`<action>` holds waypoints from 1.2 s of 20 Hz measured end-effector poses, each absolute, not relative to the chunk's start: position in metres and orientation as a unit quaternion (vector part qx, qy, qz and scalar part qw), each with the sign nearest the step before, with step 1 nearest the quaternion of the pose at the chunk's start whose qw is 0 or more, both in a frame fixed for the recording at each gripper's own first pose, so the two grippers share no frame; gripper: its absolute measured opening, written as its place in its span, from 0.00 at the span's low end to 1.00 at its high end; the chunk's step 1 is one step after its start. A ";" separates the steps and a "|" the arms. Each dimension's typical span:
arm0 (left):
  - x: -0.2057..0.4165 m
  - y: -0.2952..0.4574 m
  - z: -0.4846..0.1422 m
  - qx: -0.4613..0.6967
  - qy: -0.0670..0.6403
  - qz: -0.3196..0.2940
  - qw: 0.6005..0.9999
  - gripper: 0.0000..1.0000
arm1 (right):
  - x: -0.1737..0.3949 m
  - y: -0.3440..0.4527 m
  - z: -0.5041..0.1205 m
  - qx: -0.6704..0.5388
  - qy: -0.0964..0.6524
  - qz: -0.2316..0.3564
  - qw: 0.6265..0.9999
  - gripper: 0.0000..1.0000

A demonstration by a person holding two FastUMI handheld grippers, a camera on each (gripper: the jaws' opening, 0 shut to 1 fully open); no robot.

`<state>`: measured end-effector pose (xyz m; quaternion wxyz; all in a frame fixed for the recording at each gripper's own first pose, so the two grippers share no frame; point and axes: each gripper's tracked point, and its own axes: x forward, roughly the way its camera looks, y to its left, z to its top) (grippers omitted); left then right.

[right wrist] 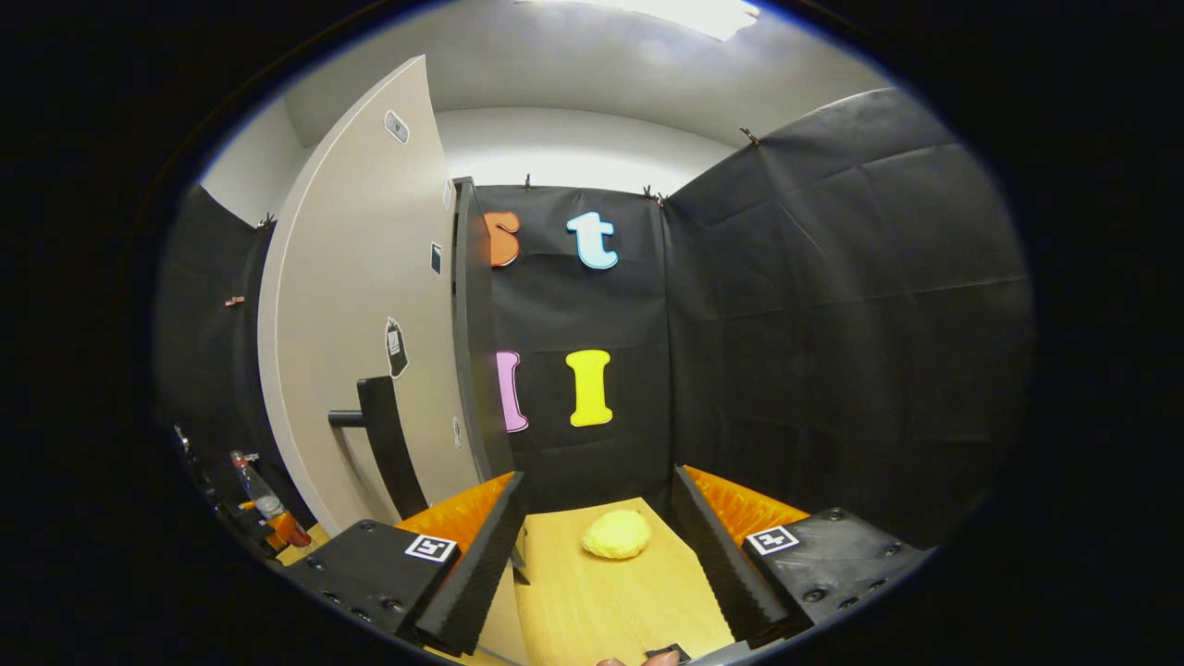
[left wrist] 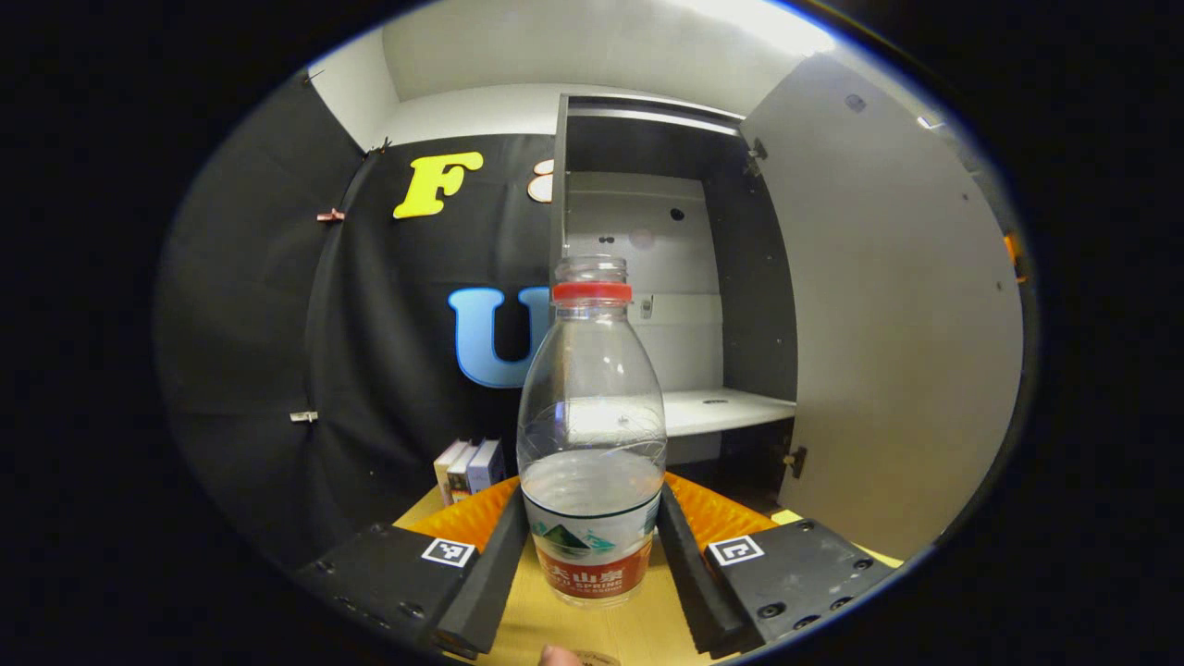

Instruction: Open the cabinet door with the right hand, grasp the bottle in the cabinet with the left hand and place it on the coaster, then close the cabinet door with the right hand.

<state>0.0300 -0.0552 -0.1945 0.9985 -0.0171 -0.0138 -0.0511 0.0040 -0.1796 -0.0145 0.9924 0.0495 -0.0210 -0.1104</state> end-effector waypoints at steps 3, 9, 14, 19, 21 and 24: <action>0.016 -0.054 -0.227 0.004 -0.025 -0.061 0.998 0.77 | 0.001 -0.177 -0.014 0.046 -0.021 -0.112 0.992 0.97; -0.002 -0.062 -0.308 0.004 0.005 -0.089 0.996 0.77 | 0.000 -0.181 -0.005 0.048 -0.026 -0.133 0.990 0.97; -0.014 -0.066 -0.369 -0.008 0.041 -0.118 0.992 0.77 | -0.006 -0.186 0.000 0.057 -0.029 -0.153 0.986 0.98; -0.007 -0.056 -0.394 -0.012 0.054 -0.117 0.992 0.77 | -0.017 -0.191 0.000 0.055 -0.024 -0.174 0.983 0.97; -0.005 -0.057 -0.398 -0.009 0.053 -0.121 0.991 0.77 | -0.020 -0.192 0.000 0.058 -0.022 -0.181 0.981 0.97; -0.003 -0.060 -0.408 -0.009 0.055 -0.129 0.990 0.78 | -0.025 -0.191 0.000 0.052 -0.020 -0.188 0.981 0.97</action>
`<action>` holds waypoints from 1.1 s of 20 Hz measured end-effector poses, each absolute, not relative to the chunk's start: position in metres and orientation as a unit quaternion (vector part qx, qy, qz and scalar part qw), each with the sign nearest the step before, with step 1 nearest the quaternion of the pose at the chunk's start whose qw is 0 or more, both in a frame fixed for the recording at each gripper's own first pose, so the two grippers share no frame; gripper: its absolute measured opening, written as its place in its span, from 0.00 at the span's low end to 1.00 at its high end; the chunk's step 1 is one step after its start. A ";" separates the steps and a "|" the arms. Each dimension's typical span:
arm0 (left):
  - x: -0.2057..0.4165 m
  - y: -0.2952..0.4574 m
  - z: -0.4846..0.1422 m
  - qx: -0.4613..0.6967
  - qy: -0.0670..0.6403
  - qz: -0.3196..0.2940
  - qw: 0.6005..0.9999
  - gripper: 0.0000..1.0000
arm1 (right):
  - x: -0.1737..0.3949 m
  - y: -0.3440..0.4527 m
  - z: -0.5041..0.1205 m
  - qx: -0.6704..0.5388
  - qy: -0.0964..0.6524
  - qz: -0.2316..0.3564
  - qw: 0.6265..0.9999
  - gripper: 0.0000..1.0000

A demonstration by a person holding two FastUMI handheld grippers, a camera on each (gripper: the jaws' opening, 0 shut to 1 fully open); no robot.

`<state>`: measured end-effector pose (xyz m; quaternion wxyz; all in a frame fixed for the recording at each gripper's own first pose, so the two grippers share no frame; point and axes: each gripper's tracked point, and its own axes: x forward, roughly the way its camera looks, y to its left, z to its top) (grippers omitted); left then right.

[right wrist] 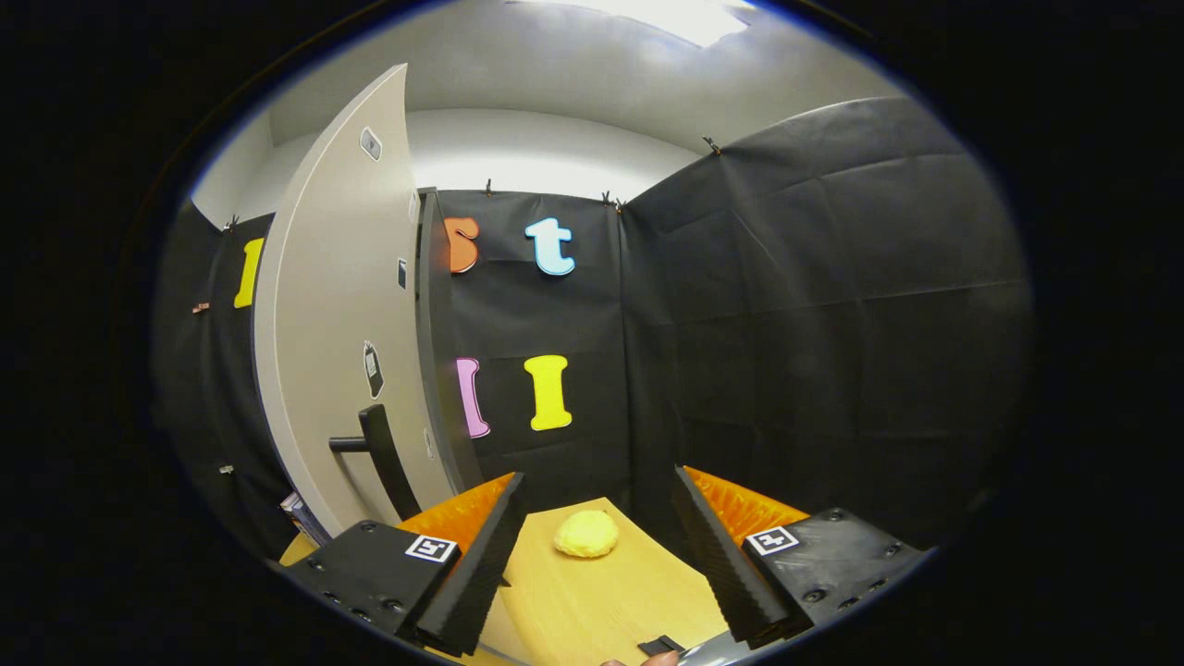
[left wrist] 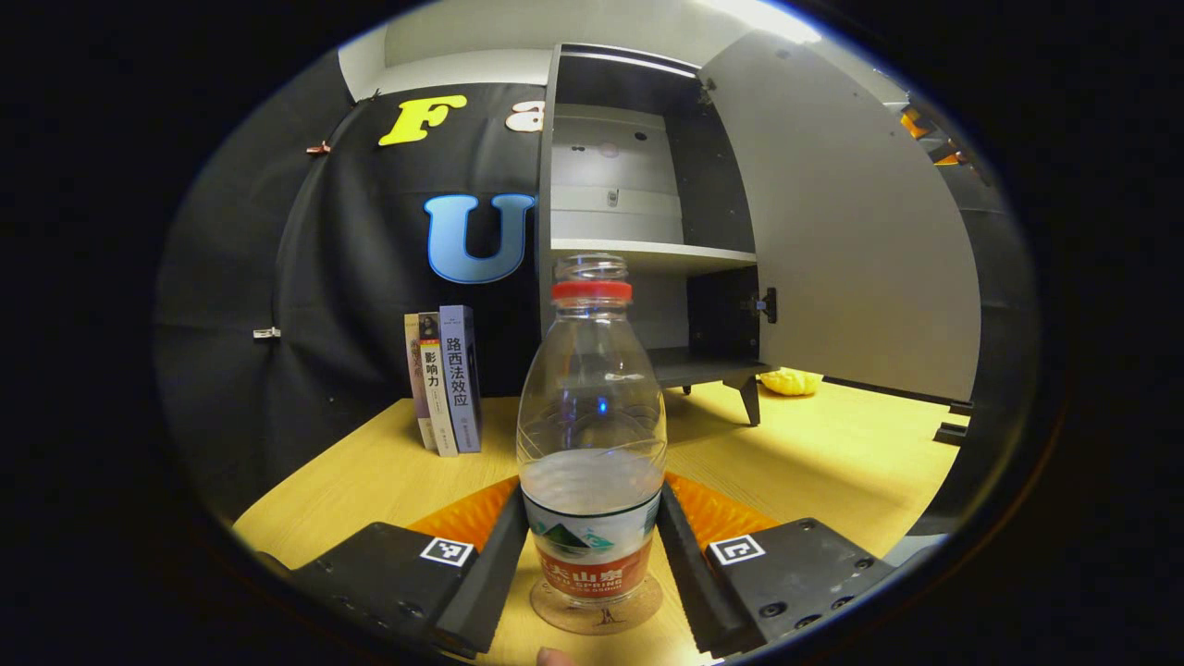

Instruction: Open the cabinet door with the right hand, grasp the bottle in the cabinet with the left hand and place it on the coaster, then close the cabinet door with the right hand.

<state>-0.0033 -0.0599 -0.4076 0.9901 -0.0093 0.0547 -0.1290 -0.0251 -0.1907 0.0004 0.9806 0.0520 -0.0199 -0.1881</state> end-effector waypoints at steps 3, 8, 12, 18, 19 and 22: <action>-0.004 -0.060 -0.413 -0.009 0.056 -0.132 0.990 0.78 | -0.030 -0.190 0.001 0.058 -0.018 -0.195 0.979 0.98; -0.006 -0.059 -0.419 -0.018 0.058 -0.133 0.989 0.80 | -0.040 -0.191 0.000 0.060 -0.015 -0.203 0.977 0.97; -0.008 -0.062 -0.417 -0.017 0.062 -0.140 0.988 0.83 | -0.041 -0.187 -0.002 0.057 -0.011 -0.199 0.978 0.97; -0.008 -0.067 -0.401 -0.013 0.059 -0.145 0.988 0.94 | -0.042 -0.187 -0.008 0.062 -0.005 -0.192 0.979 0.98; -0.008 -0.068 -0.396 -0.012 0.058 -0.145 0.988 0.94 | -0.042 -0.187 -0.008 0.063 -0.005 -0.190 0.980 0.98; -0.007 -0.066 -0.381 -0.009 0.053 -0.139 0.989 0.94 | -0.040 -0.190 -0.009 0.066 -0.007 -0.185 0.980 0.98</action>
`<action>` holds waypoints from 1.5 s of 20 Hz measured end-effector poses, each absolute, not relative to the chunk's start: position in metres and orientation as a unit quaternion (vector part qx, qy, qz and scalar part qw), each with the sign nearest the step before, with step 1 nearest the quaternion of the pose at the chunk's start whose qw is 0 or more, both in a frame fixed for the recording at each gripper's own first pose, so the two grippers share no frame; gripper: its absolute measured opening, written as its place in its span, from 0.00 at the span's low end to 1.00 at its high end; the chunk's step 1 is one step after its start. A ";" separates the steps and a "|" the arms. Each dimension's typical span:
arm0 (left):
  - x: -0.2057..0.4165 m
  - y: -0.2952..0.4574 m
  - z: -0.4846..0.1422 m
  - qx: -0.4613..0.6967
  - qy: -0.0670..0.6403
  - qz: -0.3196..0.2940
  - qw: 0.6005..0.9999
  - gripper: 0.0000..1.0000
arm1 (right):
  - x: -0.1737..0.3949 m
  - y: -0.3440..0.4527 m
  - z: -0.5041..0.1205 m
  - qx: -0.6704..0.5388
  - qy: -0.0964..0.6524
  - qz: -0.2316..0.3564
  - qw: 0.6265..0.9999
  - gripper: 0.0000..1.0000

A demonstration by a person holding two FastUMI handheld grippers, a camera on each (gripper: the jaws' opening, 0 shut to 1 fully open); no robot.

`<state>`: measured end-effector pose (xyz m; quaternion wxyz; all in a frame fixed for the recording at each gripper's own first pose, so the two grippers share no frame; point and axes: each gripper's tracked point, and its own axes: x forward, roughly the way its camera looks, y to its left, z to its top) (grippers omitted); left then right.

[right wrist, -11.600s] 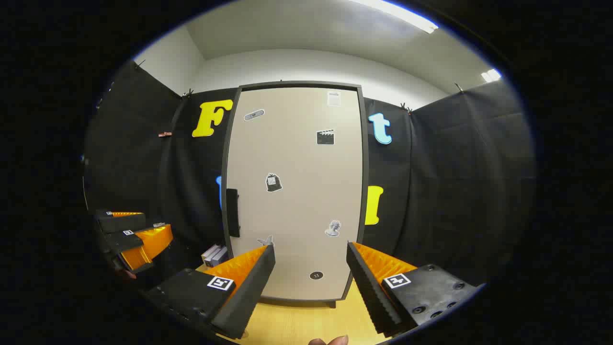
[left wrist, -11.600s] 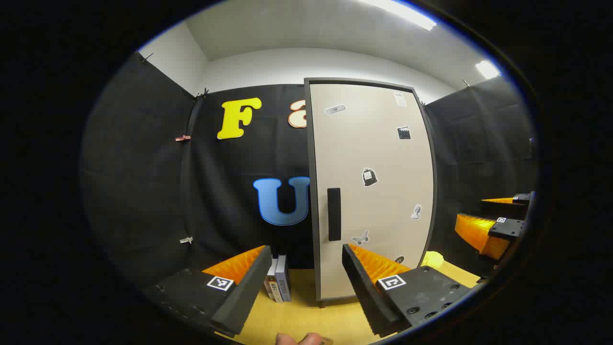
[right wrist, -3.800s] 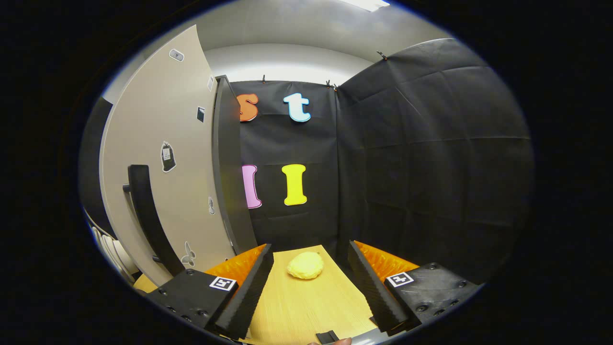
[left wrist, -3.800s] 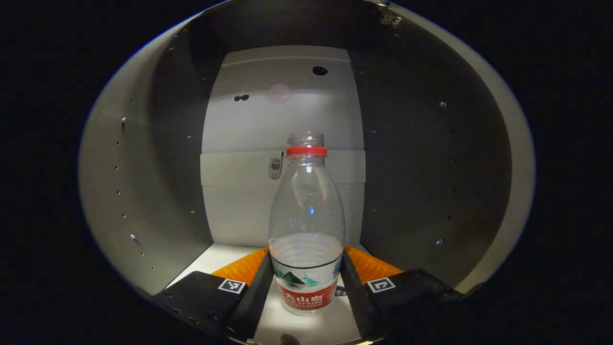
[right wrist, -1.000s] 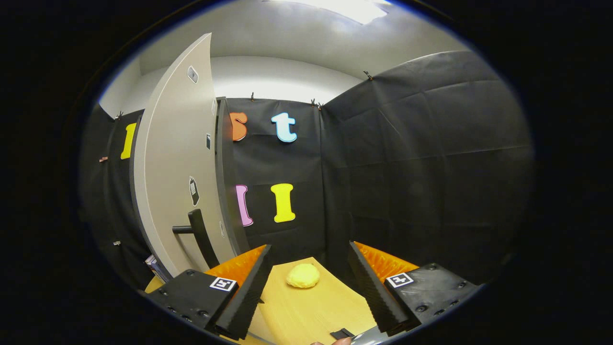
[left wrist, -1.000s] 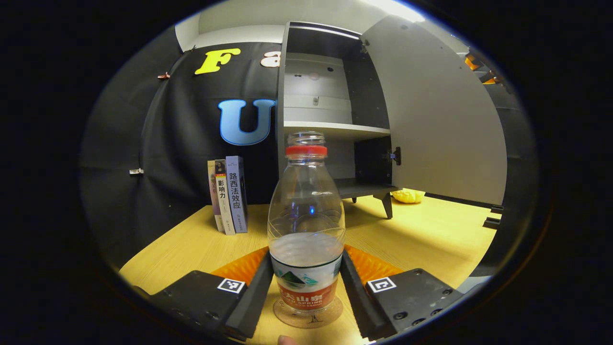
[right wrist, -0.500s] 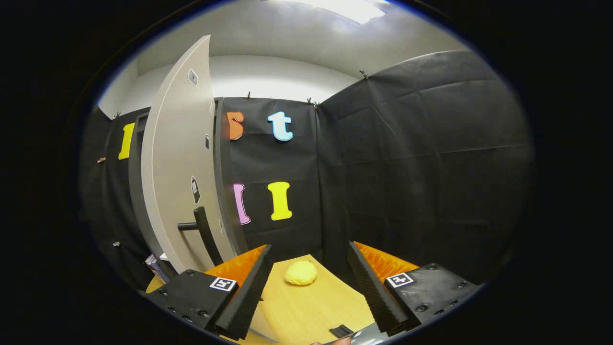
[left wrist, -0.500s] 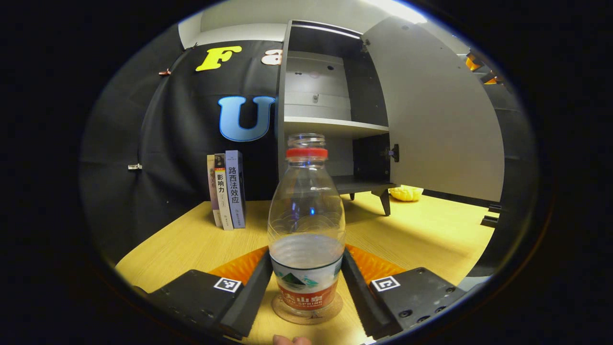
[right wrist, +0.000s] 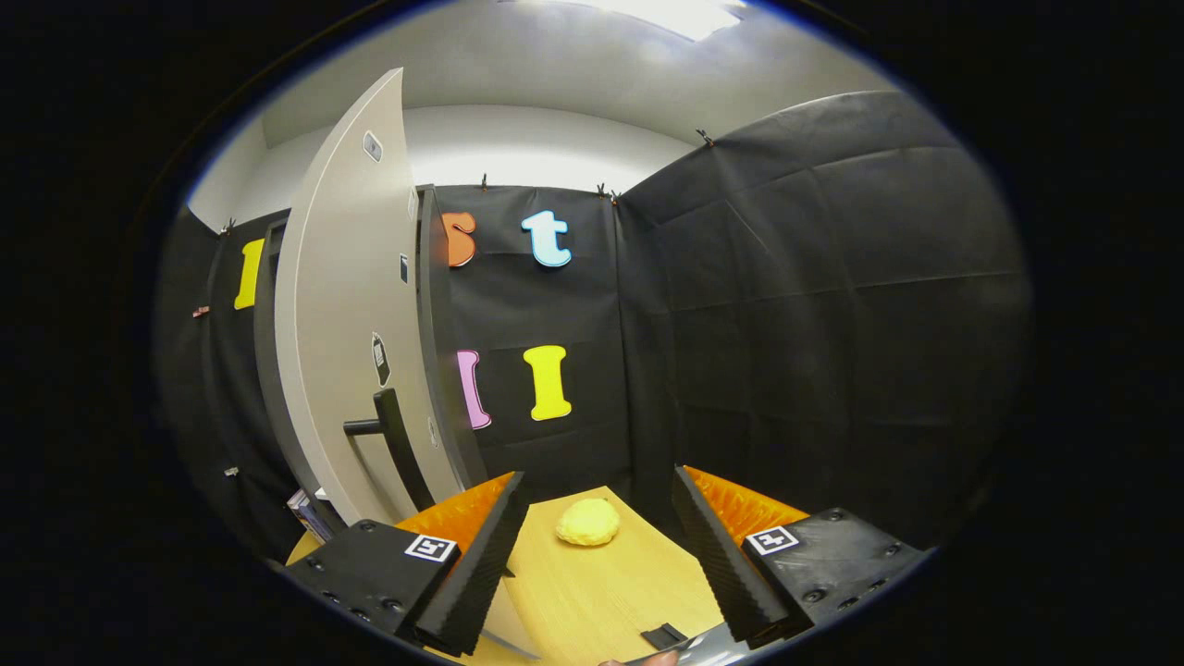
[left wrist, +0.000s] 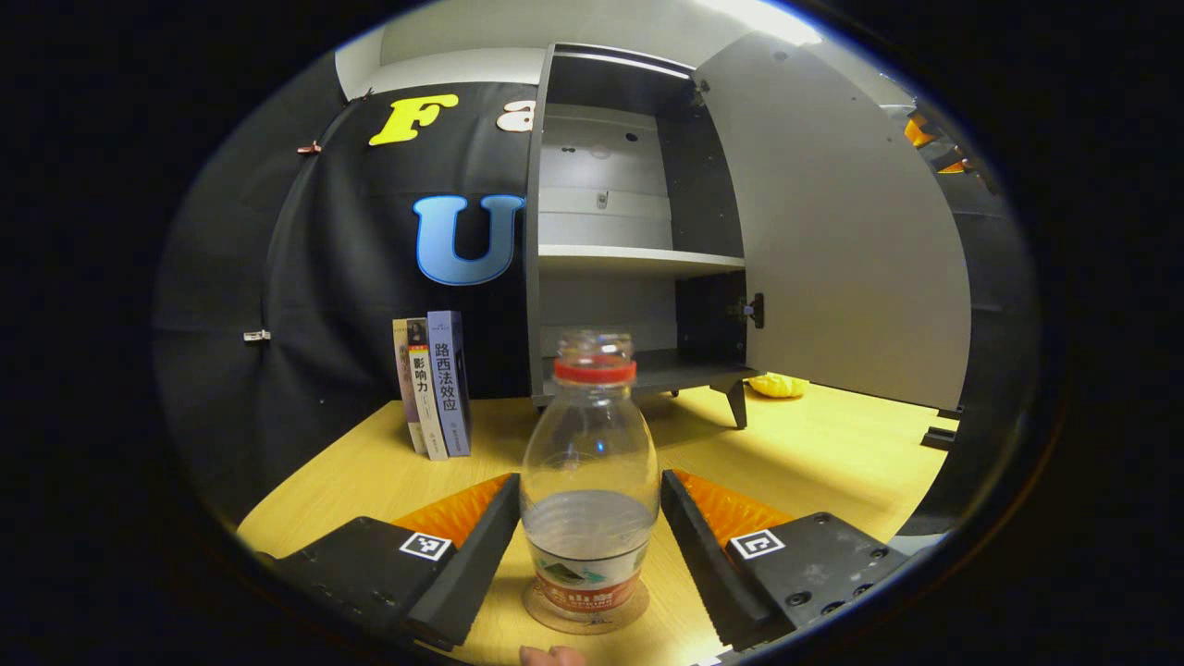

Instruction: Open the cabinet door with the right hand, grasp the bottle in the cabinet with the left hand and place it on the coaster, then close the cabinet door with the right hand.

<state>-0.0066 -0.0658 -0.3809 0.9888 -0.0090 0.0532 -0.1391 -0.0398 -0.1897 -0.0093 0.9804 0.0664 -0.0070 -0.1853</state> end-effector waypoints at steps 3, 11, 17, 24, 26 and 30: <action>-0.005 -0.064 -0.359 -0.002 0.051 -0.132 0.990 0.94 | -0.037 -0.194 -0.012 0.065 -0.008 -0.180 0.982 0.98; -0.008 -0.057 -0.266 -0.020 0.049 -0.083 0.995 0.93 | -0.018 -0.192 -0.023 0.049 0.001 -0.138 0.989 0.98; -0.012 -0.054 -0.182 -0.052 0.045 -0.026 0.997 0.94 | 0.003 -0.191 -0.034 0.061 0.023 -0.107 0.992 1.00; -0.016 -0.047 -0.095 -0.051 0.033 0.003 0.998 0.94 | 0.014 -0.170 -0.032 0.083 0.033 -0.069 0.994 0.98; -0.018 -0.042 -0.084 -0.042 0.032 0.009 0.999 0.94 | 0.015 -0.162 -0.027 0.080 0.027 -0.062 0.995 0.98; -0.020 -0.037 -0.072 -0.035 0.019 0.013 0.999 0.92 | 0.015 -0.153 -0.021 0.077 0.021 -0.059 0.995 0.97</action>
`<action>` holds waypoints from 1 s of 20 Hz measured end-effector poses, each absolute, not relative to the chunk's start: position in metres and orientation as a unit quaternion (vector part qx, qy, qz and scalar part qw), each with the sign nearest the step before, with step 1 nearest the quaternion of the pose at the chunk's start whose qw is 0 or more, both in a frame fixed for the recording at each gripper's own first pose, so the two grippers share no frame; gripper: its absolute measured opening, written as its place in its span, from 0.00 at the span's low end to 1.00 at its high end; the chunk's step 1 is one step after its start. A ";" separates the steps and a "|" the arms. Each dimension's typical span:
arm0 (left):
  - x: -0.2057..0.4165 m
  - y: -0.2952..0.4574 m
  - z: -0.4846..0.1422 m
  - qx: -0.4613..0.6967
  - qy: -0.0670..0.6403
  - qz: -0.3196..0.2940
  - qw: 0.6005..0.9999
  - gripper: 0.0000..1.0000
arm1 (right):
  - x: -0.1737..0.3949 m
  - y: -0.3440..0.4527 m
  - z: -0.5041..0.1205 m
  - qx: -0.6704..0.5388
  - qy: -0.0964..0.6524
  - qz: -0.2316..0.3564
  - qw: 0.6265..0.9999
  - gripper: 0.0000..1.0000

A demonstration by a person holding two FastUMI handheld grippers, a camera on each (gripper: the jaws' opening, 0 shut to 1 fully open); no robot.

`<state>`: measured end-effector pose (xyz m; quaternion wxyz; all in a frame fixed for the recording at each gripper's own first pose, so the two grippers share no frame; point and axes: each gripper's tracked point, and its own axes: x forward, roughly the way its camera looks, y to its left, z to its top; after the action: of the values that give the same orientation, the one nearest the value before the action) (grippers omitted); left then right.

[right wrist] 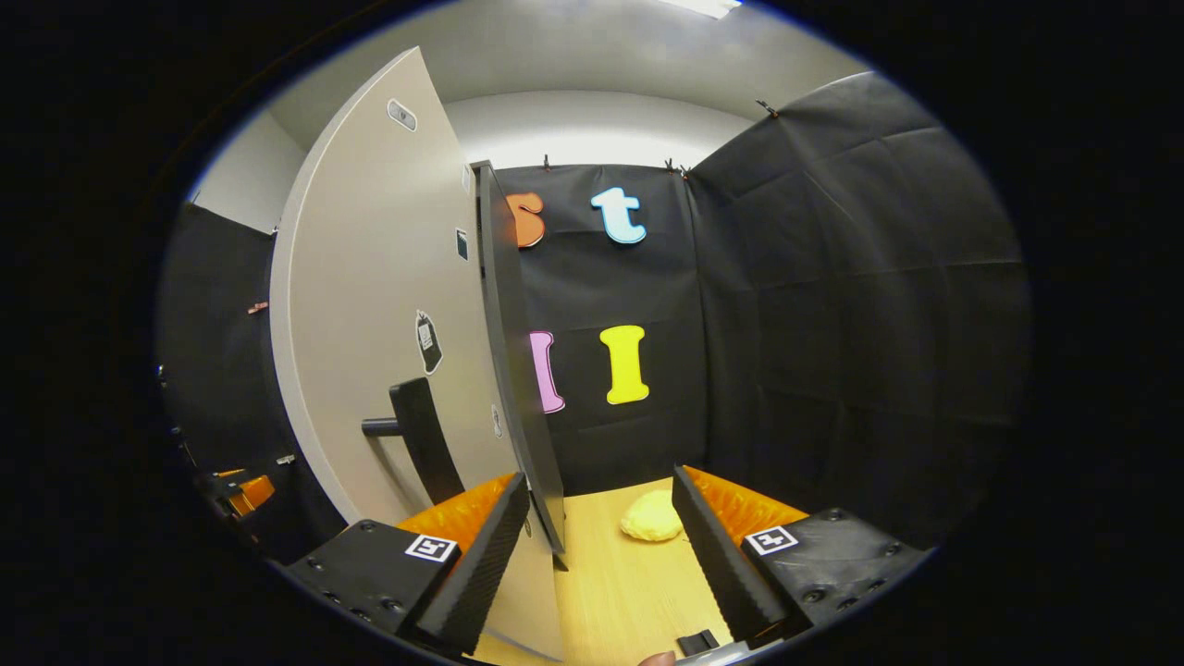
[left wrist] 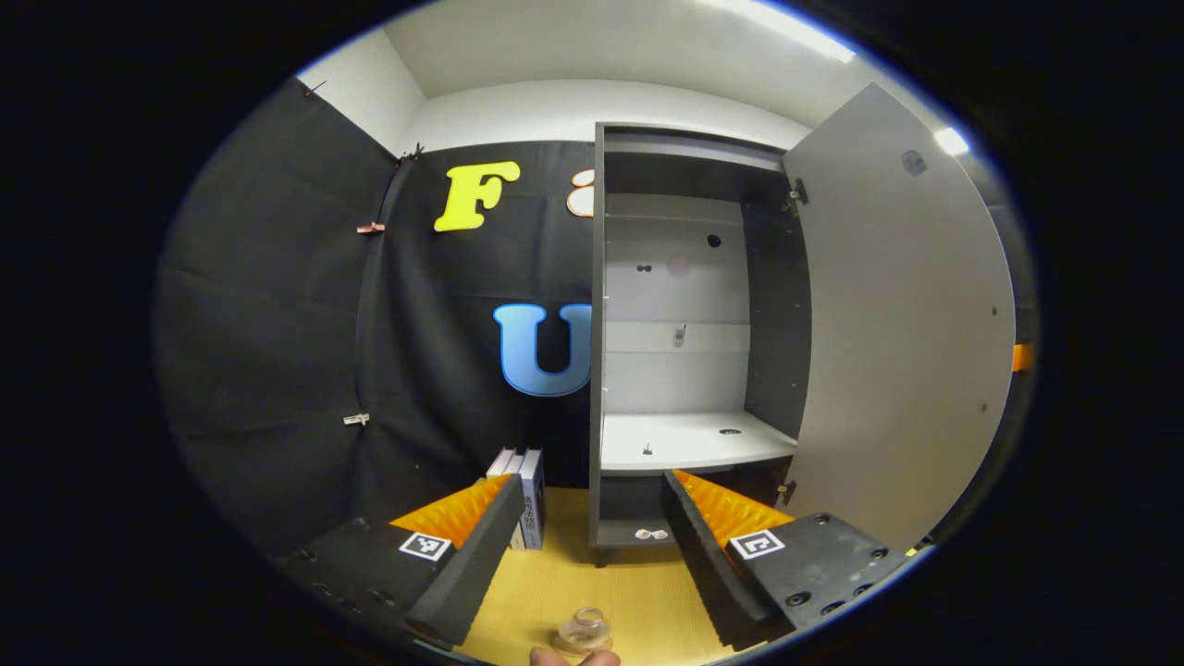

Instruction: Open the cabinet door with the right hand, grasp the bottle in the cabinet with the left hand and place it on the coaster, then close the cabinet door with the right hand.

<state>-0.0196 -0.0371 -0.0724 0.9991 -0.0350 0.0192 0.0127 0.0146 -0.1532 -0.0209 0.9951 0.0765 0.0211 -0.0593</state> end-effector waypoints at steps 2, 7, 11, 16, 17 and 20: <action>-0.020 -0.039 -0.077 -0.035 0.023 0.007 0.999 0.94 | 0.013 -0.152 -0.022 0.076 0.020 -0.063 0.995 0.97; -0.018 -0.039 -0.075 -0.027 0.025 -0.009 0.999 0.92 | 0.014 -0.144 -0.018 0.050 0.017 -0.074 0.996 0.97; -0.017 -0.034 -0.072 -0.024 0.024 -0.016 0.999 0.94 | 0.007 -0.115 -0.019 0.046 0.022 -0.063 0.997 0.97; -0.016 -0.018 -0.073 -0.025 0.021 -0.021 0.999 0.94 | 0.007 -0.071 -0.022 0.050 0.024 -0.041 0.998 0.98; -0.017 -0.013 -0.074 -0.023 0.021 -0.020 0.999 0.94 | 0.009 -0.062 -0.023 0.052 0.025 -0.035 0.998 0.98; -0.020 -0.002 -0.075 -0.019 0.018 -0.018 0.999 0.94 | 0.016 -0.033 -0.024 0.053 0.026 -0.016 0.998 0.98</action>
<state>-0.0201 -0.0015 -0.0745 0.9995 -0.0193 0.0177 -0.0179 0.0157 -0.0329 -0.0243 0.9981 0.0527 0.0264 -0.0164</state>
